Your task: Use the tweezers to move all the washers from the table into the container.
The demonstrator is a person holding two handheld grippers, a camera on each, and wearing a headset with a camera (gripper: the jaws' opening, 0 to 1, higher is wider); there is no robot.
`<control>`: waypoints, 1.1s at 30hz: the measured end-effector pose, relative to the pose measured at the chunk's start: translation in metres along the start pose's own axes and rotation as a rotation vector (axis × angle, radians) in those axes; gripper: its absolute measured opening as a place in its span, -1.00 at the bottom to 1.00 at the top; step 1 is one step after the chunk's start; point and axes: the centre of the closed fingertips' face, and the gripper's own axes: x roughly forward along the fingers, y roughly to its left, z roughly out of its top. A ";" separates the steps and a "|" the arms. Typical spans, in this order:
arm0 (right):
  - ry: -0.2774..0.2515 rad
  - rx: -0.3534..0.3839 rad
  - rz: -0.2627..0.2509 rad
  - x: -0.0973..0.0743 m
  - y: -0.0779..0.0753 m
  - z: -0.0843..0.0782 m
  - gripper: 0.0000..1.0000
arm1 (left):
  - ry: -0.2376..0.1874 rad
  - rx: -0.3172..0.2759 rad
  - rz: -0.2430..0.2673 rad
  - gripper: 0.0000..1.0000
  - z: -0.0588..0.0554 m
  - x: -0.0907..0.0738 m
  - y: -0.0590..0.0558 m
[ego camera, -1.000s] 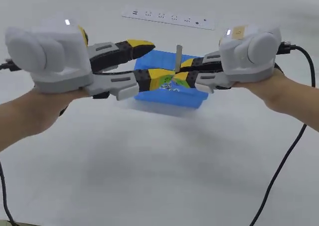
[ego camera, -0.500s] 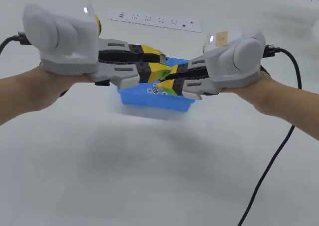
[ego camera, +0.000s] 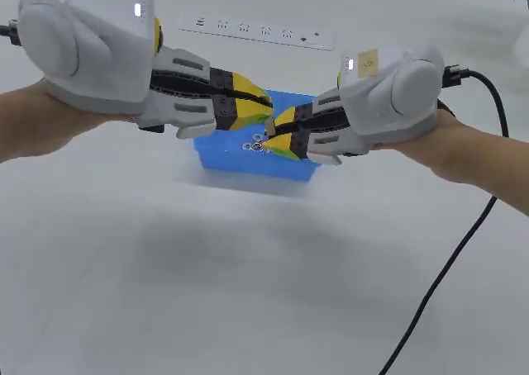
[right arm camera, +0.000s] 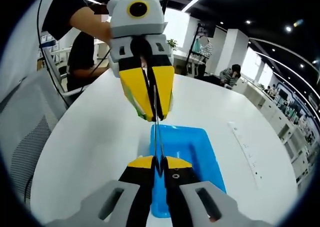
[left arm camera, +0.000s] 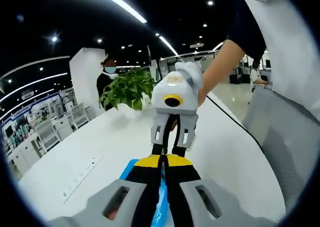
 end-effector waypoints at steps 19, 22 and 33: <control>0.011 -0.068 0.032 -0.033 0.028 0.024 -0.85 | 0.014 0.095 -0.111 -0.91 0.013 -0.030 -0.036; 0.016 -0.066 0.039 -0.034 0.034 0.025 -0.85 | 0.020 0.090 -0.116 -0.91 0.014 -0.029 -0.045; 0.054 -0.078 0.086 -0.031 0.057 0.019 -0.85 | 0.056 0.045 -0.112 -0.91 -0.007 -0.032 -0.065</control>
